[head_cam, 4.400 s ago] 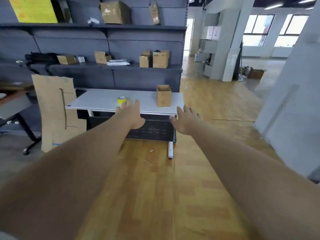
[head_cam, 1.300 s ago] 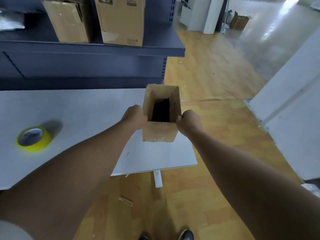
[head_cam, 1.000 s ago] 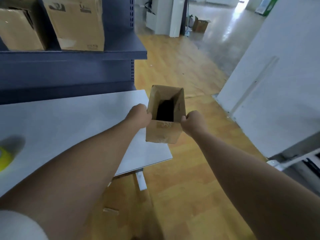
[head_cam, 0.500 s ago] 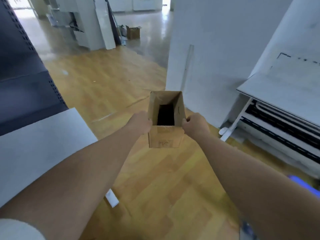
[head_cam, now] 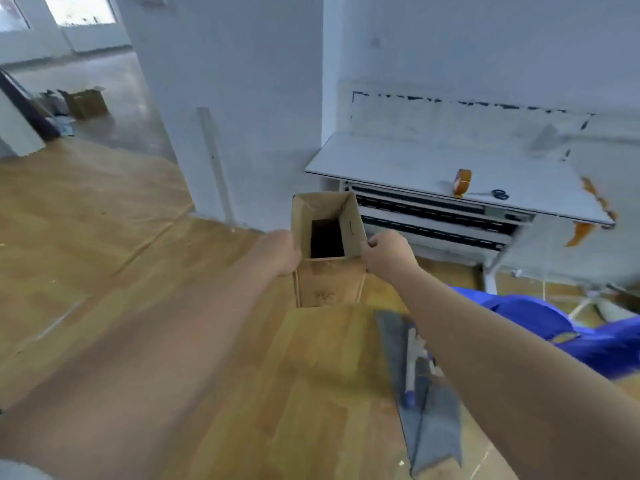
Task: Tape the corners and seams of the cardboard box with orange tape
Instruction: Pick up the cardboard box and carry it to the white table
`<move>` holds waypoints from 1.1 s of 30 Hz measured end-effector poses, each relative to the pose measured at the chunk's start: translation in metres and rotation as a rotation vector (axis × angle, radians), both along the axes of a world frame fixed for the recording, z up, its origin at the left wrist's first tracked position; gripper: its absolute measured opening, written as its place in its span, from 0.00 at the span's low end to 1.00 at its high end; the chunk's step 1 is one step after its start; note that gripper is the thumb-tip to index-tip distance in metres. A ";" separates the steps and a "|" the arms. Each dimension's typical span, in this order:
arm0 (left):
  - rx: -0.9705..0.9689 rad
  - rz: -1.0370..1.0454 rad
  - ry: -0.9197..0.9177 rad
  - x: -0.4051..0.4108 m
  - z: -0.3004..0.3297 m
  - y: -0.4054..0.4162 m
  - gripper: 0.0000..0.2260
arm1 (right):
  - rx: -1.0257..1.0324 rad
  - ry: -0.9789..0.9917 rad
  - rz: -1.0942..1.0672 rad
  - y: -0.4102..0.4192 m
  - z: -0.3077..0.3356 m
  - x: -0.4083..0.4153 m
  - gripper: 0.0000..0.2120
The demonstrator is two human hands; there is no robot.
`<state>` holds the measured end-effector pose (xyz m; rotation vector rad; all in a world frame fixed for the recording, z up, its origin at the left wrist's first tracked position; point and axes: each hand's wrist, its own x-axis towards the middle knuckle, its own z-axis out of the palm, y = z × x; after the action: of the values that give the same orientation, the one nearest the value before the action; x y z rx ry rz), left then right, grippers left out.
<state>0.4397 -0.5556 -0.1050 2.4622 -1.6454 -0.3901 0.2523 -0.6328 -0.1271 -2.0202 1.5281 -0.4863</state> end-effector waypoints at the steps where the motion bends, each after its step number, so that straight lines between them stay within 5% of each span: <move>1: -0.004 -0.026 0.002 -0.009 0.000 -0.015 0.15 | -0.005 -0.013 -0.029 -0.009 0.000 -0.013 0.18; 12: -0.012 -0.292 0.122 -0.045 -0.020 -0.174 0.17 | 0.015 -0.024 -0.257 -0.110 -0.006 -0.064 0.17; 33: -0.077 -0.379 0.193 -0.045 -0.013 -0.458 0.15 | -0.053 -0.025 -0.425 -0.369 -0.008 -0.067 0.20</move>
<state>0.3946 -1.0134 -0.1185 1.9819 -1.9943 -0.5778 0.1850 -1.0023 -0.1350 -1.7148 1.9546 -0.7184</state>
